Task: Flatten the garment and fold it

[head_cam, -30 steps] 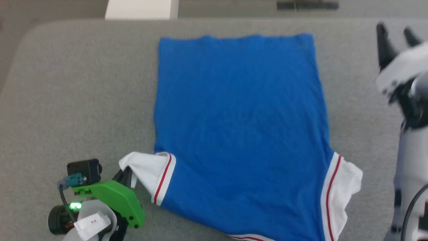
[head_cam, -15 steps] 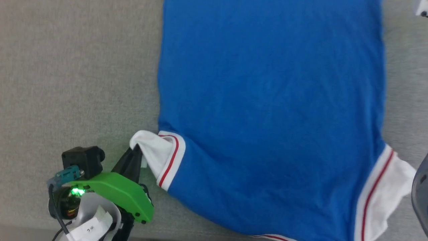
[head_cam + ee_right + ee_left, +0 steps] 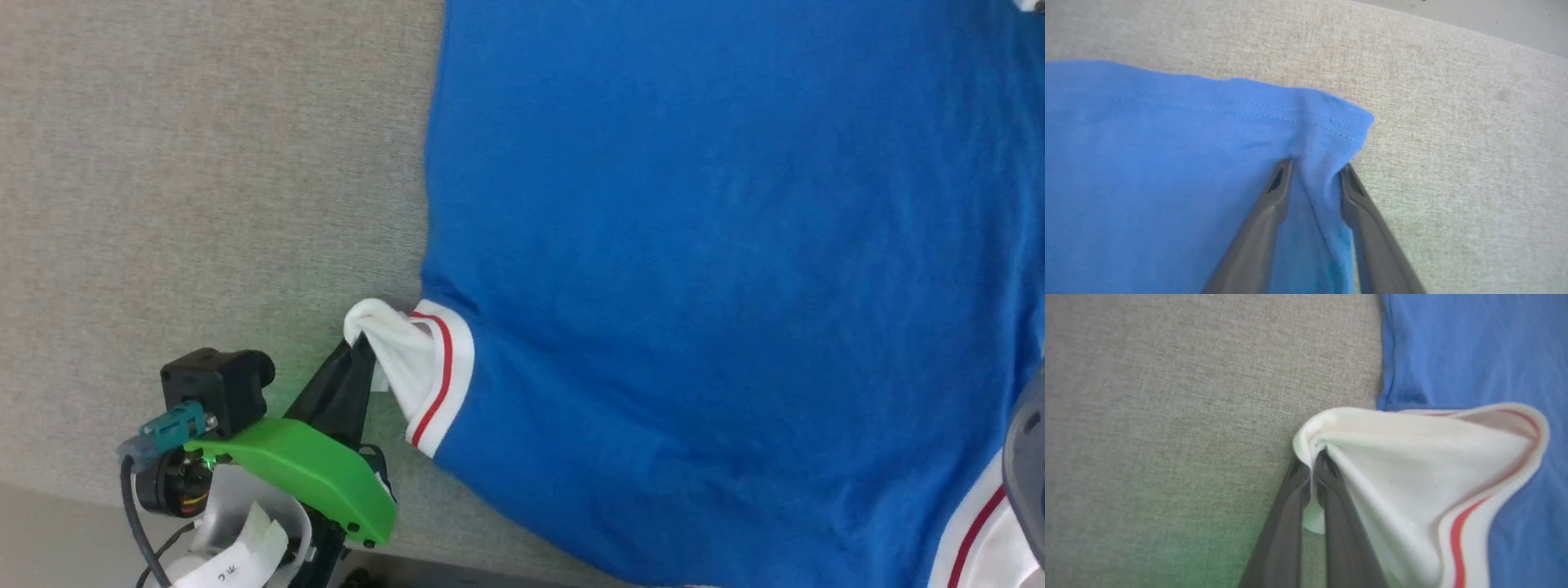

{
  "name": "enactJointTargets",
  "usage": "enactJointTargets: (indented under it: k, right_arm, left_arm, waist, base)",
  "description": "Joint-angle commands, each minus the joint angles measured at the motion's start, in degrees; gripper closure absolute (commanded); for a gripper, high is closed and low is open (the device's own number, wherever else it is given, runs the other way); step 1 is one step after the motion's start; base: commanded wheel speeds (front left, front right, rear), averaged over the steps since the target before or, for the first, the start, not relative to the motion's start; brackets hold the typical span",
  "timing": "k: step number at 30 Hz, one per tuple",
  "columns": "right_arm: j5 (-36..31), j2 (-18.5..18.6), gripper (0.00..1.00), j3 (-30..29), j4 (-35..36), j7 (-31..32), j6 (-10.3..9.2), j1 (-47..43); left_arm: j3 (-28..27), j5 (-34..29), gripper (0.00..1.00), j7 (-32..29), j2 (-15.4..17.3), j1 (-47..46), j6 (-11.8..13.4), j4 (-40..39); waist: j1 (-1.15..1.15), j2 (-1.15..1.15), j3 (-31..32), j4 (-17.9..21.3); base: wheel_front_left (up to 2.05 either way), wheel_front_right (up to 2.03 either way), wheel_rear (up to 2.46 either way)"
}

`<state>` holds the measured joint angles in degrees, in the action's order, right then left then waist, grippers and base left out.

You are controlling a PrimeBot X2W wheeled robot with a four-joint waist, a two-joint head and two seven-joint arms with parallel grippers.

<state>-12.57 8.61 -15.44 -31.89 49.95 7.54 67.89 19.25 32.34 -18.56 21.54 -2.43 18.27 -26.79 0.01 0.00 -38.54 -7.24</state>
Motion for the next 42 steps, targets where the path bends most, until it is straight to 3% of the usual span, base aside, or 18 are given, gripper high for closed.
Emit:
enactJointTargets:
  k: [1,5,10,15,22,27,35,36,37,38,42]
  right_arm:
    - [0.2,-0.8,1.0,-0.3,-1.2,0.7,-0.05,-2.8]
    - [1.4,-0.6,1.0,-1.3,0.8,-1.2,-0.05,-3.7]
    - [6.3,2.7,1.0,3.0,5.1,-5.5,-0.05,-8.4]
    - [14.2,6.6,1.0,6.9,12.9,-5.2,-0.05,-19.3]
    - [22.4,7.9,1.0,6.6,26.8,0.6,-0.05,-40.3]
    - [25.3,2.8,1.0,4.3,33.3,2.9,-0.05,-54.6]
    - [28.2,-4.9,1.0,4.7,32.7,1.1,-0.05,-69.1]
    - [29.0,-5.2,0.9,4.7,32.3,0.1,-0.05,-69.8]
    - [29.8,-5.4,0.35,4.3,32.1,-0.9,-0.05,-70.2]
    - [30.4,-5.6,0.0,3.6,31.9,-2.2,-0.05,-70.6]
    - [34.9,-5.7,0.0,0.3,32.5,-8.2,-0.05,-69.9]
  left_arm:
    - [-0.2,-0.1,1.0,-0.5,0.2,0.0,0.4,2.0]
    - [0.1,0.5,1.0,-0.2,-0.2,0.3,0.2,3.4]
    - [0.7,1.5,1.0,0.2,-1.1,-0.1,-0.6,6.7]
    - [0.4,2.1,1.0,0.6,-1.2,0.8,-0.4,10.8]
    - [-0.1,2.7,1.0,0.7,-1.0,3.5,0.6,12.9]
    - [-0.9,3.4,1.0,0.7,-0.9,5.3,1.5,13.2]
    - [-1.4,4.6,1.0,1.0,-1.3,6.8,1.9,14.3]
    - [-1.5,4.8,1.0,1.1,-1.4,7.0,2.0,14.4]
    - [-1.5,4.9,1.0,1.2,-1.5,7.2,2.0,14.6]
    - [-1.5,5.0,1.0,1.2,-1.6,7.3,2.0,14.8]
    - [-1.6,5.2,1.0,1.5,-1.6,7.8,2.2,15.1]
  waist:
    - [-0.01,0.0,1.6,0.1]
    - [-0.01,0.0,5.5,0.8]
    - [-0.01,0.0,12.1,1.6]
    - [-0.01,0.0,19.4,5.0]
    - [-0.01,0.0,26.6,10.3]
    - [-0.01,0.0,28.9,13.0]
    - [-0.01,0.0,30.6,14.2]
    - [-0.01,0.0,30.7,14.2]
    - [-0.01,0.0,30.9,14.2]
    - [-0.01,0.0,31.2,14.1]
    - [-0.01,0.0,32.2,13.9]
  base:
    - [0.0,0.0,0.0]
    - [0.0,0.0,0.0]
    - [0.0,0.0,0.0]
    - [0.0,0.0,0.0]
    - [0.0,0.0,0.0]
    - [0.0,0.0,0.0]
    - [0.0,0.0,0.0]
    - [0.0,0.0,0.0]
    - [0.0,0.0,0.0]
    - [0.0,0.0,0.0]
    - [0.0,0.0,0.0]
